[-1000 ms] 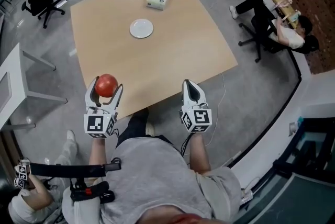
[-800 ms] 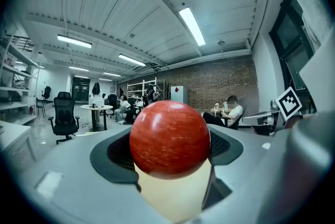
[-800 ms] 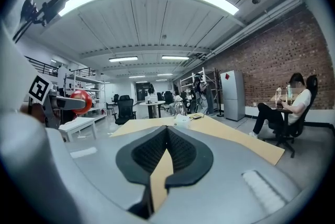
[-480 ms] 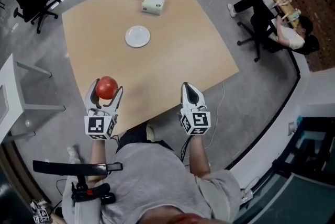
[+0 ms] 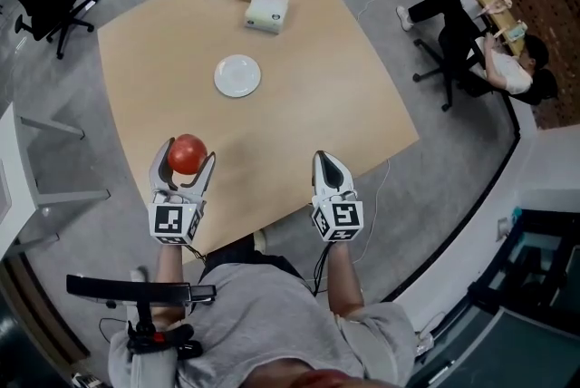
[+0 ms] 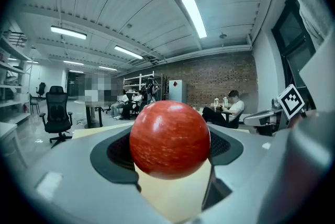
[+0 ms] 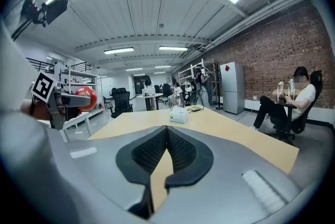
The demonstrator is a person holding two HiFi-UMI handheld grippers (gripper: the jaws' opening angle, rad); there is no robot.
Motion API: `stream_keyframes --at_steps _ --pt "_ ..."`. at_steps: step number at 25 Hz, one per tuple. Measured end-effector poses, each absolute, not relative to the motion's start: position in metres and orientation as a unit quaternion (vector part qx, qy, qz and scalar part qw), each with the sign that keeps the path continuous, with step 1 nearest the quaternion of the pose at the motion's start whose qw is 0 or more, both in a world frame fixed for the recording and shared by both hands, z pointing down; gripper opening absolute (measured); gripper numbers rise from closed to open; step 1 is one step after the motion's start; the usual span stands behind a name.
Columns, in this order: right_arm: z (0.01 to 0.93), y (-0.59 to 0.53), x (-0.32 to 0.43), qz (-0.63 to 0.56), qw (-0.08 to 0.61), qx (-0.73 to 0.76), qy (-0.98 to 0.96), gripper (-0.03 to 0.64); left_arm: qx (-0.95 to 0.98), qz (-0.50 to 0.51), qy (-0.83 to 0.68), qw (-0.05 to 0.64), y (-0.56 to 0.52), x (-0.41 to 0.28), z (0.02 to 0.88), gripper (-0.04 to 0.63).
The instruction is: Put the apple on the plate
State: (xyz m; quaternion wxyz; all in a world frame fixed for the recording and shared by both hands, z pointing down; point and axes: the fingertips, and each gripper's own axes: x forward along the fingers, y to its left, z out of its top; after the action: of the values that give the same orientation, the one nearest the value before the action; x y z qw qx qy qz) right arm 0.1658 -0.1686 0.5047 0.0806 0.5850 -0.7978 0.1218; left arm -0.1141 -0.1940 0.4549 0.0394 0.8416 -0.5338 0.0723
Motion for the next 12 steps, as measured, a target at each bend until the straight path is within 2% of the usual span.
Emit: stream_keyframes --at_steps 12 --pt "0.555 -0.233 0.16 0.141 0.1 0.578 -0.797 0.006 0.836 0.096 -0.537 0.059 -0.277 -0.115 0.514 0.396"
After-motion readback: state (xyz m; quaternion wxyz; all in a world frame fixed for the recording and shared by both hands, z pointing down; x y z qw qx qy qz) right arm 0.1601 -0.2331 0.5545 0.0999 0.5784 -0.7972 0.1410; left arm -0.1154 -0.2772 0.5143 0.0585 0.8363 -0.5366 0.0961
